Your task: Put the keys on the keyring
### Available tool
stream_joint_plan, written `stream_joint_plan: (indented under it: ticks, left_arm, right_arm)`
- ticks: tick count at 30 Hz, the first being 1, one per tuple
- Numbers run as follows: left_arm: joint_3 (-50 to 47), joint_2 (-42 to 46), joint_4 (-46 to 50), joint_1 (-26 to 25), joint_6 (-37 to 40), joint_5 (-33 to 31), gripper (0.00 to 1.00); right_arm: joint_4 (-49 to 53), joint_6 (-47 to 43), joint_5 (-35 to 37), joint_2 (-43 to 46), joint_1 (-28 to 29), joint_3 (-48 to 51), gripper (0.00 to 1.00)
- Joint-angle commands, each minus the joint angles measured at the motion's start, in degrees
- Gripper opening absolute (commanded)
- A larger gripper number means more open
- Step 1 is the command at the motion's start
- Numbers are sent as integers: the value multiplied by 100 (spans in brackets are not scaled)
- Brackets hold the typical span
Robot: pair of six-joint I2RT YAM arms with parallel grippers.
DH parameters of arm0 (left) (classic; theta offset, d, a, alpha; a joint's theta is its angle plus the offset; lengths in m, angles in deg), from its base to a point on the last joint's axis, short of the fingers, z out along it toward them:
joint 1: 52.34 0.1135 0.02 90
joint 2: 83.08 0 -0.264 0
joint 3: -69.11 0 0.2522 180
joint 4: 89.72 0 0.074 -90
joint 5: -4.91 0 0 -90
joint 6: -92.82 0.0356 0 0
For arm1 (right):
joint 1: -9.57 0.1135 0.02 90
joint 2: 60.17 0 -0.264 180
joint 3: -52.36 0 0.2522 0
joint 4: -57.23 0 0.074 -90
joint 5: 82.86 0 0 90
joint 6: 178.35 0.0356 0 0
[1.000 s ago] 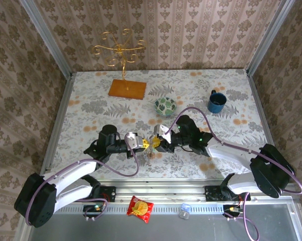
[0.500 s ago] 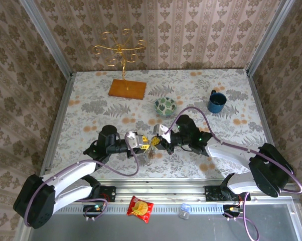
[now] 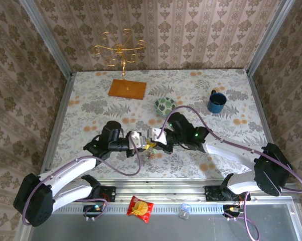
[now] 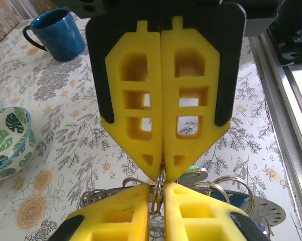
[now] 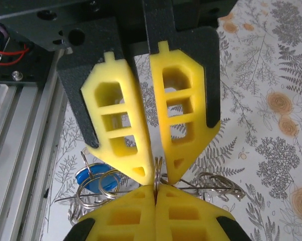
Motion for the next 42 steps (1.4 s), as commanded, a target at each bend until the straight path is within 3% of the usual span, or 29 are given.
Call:
stream_joint_plan:
  ticks: [1,3,7,9,17,28,34,38,42]
  left_arm:
    - [276,-95,321,-52,337,88,5]
    - [268,-55,232,-49,306,80,0]
    - [28,117,-242,-46,-17,105,0]
    - [-142,190,-562,-46,-230,120,0]
    - [-528,320,-1236,-52,-664,151,0]
    - [-676,376,-1601,-50,-830,98,0]
    - [-873,266,-2308,-51,-1213,89,0]
    - [-911,212,-2411,-52,-1311,84,0]
    - [-993,234,-2475,-52,-1371,58,0]
  right_arm:
    - [421,-369,2,-92,173,-407,0]
    - [399,-304,-18,-78,171,-431,0]
    - [-501,323,-295,223,-89,167,27]
    - [-944,735,-522,348,-296,481,31]
    - [-1287,1168,-586,386,-364,878,31]
    - [-1028,1053,-670,290,-370,816,12]
    - [-1107,1087,-732,51,-406,794,9]
    - [-1332,1187,-779,56,-423,794,11]
    - [-1751,1299,-792,289,-464,987,28]
